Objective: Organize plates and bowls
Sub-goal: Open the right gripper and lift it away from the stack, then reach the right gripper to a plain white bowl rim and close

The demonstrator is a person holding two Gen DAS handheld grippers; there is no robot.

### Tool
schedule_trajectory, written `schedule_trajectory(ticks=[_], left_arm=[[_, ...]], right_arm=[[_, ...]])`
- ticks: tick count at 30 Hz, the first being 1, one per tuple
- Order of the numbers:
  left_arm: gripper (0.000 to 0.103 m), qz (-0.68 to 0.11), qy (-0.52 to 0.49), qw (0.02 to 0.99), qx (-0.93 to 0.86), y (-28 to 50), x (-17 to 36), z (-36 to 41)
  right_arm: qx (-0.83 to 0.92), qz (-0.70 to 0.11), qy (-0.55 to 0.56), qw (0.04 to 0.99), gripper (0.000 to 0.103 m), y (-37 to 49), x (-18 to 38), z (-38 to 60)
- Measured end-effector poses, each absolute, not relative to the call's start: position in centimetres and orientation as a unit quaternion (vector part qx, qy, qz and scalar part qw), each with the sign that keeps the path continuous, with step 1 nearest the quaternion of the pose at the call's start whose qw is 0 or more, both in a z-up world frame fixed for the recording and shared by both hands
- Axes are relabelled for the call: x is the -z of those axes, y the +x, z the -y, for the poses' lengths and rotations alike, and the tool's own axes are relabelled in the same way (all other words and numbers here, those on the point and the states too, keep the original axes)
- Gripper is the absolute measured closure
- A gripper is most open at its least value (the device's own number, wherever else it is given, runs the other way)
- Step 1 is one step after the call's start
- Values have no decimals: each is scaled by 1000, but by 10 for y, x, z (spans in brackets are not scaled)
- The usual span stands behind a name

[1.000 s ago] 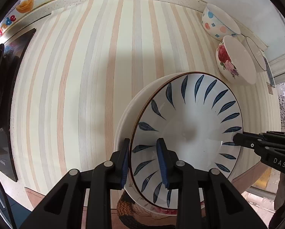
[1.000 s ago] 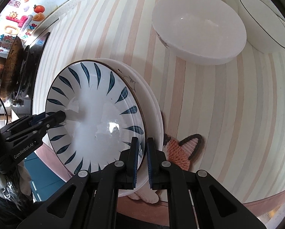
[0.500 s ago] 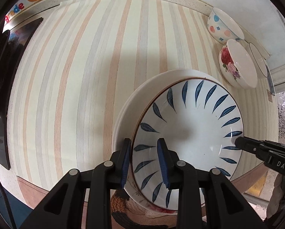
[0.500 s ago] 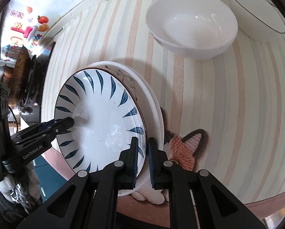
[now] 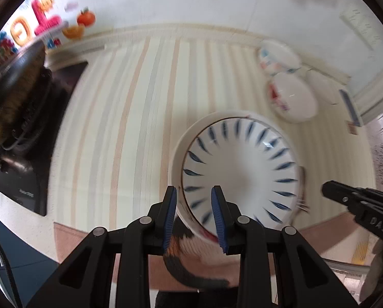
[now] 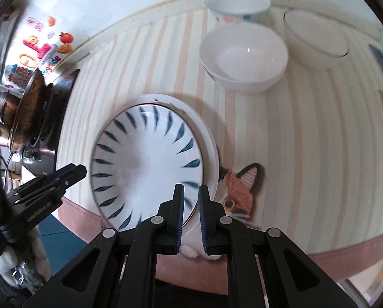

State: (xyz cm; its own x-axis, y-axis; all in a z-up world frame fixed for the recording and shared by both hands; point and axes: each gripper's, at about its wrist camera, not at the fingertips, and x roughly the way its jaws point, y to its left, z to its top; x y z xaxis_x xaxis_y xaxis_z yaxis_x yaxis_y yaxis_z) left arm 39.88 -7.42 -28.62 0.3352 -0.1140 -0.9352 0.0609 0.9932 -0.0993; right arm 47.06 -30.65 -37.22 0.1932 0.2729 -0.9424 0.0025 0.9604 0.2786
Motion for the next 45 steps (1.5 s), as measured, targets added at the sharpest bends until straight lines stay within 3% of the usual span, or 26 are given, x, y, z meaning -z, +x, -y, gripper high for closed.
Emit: schedule_trajectory(ticks=[14, 28, 30, 31, 32, 34, 45], left_arm=[[77, -488, -5, 870, 78, 286, 177, 67], [77, -460, -10, 883, 91, 242, 147, 60], [68, -468, -16, 878, 102, 247, 150, 63], [67, -471, -25, 875, 109, 252, 152, 65], [67, -473, -31, 874, 111, 256, 154, 67], [67, -477, -40, 871, 108, 271, 160, 74], [67, -511, -93, 850, 90, 402, 212, 125]], right_arm=[[-79, -532, 104, 837, 90, 328, 231, 275], [-89, -493, 135, 855, 89, 250, 183, 263], [-87, -493, 141, 854, 89, 250, 183, 266], [-84, -496, 142, 852, 82, 252, 184, 269], [-81, -499, 148, 850, 64, 254, 185, 273], [-85, -499, 170, 846, 46, 262, 190, 284], [-77, -542, 222, 807, 46, 391, 257, 383]])
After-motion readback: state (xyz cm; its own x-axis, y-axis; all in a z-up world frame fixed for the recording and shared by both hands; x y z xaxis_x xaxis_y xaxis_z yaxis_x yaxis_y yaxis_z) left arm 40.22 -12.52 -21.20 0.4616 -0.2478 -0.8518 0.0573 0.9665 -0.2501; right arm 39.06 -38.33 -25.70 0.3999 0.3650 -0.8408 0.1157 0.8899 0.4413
